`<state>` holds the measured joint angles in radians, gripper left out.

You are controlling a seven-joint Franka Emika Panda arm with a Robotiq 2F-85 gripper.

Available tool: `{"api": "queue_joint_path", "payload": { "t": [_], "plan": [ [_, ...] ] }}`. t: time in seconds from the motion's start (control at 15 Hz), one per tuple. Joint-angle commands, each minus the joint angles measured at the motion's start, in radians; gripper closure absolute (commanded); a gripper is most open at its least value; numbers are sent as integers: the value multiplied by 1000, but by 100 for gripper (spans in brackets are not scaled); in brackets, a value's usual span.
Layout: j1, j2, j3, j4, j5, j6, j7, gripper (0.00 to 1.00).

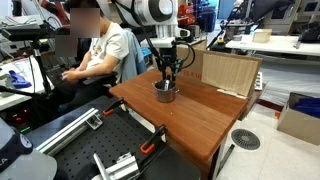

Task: Remove the marker from the pot and put it on the table

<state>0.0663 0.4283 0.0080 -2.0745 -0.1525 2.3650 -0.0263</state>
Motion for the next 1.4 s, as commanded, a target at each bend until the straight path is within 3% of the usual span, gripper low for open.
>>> {"api": "queue_joint_path", "payload": {
  "t": [0.0,0.2,0.47,0.87,1.33],
  "plan": [
    [2,19,-3,26,-12,-10,13,79],
    [1,22,-2,34,-7,-19,12,99],
    [-6,5,3,24,6,-15,5,95],
    [-46,-108,27,6,145,-48,-27,95],
    [-131,-269,-9,44,339,-235,-160,95]
  ]
}}
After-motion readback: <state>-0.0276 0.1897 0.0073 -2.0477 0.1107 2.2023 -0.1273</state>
